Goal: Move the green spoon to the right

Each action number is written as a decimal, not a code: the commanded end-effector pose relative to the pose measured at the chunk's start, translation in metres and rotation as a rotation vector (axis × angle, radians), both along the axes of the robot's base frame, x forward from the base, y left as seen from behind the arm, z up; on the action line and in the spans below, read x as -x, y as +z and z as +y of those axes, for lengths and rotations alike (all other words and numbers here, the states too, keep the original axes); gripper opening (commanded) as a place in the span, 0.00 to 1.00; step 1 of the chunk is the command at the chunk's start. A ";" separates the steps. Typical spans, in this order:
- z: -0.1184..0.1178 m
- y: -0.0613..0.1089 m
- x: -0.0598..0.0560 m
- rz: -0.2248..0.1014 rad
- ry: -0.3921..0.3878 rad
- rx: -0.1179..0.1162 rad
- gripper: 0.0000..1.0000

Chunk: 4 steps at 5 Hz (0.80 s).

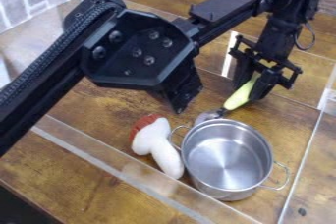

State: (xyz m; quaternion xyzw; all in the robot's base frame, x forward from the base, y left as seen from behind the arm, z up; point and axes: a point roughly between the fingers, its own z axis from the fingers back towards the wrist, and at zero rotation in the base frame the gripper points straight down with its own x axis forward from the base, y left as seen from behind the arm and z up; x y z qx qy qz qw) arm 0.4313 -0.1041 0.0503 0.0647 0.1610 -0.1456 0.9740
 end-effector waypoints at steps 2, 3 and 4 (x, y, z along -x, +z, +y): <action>-0.004 0.025 0.002 -0.055 -0.017 0.022 0.00; -0.001 0.042 0.006 -0.089 -0.004 0.027 1.00; -0.001 0.045 0.008 -0.105 0.000 0.036 1.00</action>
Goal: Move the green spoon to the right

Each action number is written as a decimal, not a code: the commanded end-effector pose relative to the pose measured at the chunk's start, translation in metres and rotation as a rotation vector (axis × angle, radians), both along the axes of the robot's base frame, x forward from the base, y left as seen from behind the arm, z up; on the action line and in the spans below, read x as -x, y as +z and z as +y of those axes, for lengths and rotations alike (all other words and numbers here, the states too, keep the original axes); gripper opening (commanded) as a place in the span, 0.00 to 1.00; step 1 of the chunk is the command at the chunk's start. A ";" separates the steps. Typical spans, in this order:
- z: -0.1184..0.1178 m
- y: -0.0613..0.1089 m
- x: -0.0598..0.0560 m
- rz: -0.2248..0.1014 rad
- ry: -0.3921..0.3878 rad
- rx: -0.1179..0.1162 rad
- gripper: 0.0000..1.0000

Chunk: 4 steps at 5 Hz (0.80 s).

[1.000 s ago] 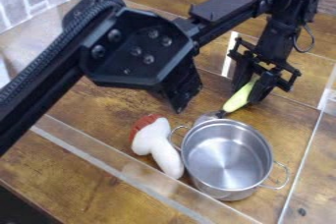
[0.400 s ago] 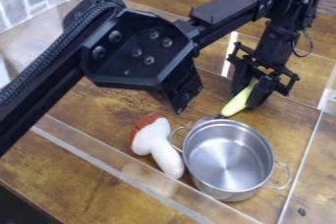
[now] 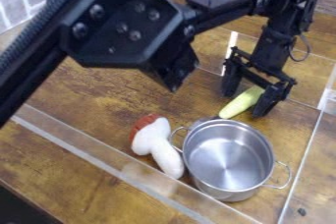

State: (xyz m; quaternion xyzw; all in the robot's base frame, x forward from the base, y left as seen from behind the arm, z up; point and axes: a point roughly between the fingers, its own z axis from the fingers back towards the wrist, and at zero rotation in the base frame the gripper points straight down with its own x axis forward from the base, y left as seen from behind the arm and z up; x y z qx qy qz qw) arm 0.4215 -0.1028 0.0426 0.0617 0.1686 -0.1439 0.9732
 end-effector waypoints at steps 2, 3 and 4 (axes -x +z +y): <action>-0.003 0.044 -0.002 -0.116 -0.002 0.041 1.00; -0.003 0.038 -0.003 -0.110 0.000 0.043 0.00; -0.004 0.035 -0.003 -0.106 0.001 0.051 1.00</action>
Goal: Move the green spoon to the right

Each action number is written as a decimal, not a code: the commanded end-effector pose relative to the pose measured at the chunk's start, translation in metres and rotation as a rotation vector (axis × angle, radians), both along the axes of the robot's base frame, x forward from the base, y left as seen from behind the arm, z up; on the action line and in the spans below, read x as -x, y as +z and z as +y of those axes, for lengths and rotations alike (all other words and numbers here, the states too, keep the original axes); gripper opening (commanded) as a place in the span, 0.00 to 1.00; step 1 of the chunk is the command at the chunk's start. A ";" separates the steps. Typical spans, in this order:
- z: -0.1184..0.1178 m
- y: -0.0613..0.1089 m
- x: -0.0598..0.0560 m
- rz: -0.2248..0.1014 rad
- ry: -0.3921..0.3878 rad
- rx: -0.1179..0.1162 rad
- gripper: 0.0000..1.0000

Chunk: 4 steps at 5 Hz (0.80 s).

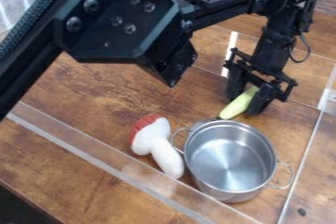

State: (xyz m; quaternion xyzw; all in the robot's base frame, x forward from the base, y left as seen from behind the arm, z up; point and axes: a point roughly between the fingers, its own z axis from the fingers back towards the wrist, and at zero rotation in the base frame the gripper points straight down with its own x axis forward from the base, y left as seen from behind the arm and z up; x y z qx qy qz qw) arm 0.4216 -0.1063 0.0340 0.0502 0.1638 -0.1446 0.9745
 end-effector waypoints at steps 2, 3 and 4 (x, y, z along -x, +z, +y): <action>-0.002 0.040 -0.002 -0.087 0.005 0.037 0.00; -0.002 0.037 -0.002 -0.082 0.007 0.044 0.00; -0.002 0.035 -0.001 -0.077 0.009 0.050 1.00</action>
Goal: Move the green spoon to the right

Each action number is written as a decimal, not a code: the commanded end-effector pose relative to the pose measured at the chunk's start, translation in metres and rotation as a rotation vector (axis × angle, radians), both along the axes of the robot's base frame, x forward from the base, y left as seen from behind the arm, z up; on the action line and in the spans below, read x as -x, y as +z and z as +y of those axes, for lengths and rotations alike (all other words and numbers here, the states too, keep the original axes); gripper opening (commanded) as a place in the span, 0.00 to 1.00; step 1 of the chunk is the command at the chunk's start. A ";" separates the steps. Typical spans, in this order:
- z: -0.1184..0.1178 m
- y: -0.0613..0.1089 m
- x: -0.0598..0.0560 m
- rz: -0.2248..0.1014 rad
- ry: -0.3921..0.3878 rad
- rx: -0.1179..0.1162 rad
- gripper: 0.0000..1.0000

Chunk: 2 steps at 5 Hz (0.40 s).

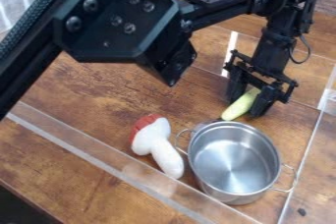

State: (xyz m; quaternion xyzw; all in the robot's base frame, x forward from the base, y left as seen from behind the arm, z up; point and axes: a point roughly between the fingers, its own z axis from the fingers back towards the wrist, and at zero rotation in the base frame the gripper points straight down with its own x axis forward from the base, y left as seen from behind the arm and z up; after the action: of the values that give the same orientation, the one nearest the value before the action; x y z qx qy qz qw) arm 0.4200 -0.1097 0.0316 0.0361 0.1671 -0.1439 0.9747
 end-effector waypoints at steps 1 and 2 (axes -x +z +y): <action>0.001 0.037 -0.002 -0.083 0.007 0.029 0.00; 0.001 0.038 -0.002 -0.077 0.011 0.033 0.00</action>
State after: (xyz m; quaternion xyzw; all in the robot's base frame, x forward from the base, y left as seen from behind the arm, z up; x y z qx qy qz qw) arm 0.4199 -0.1066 0.0303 0.0304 0.1701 -0.1376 0.9753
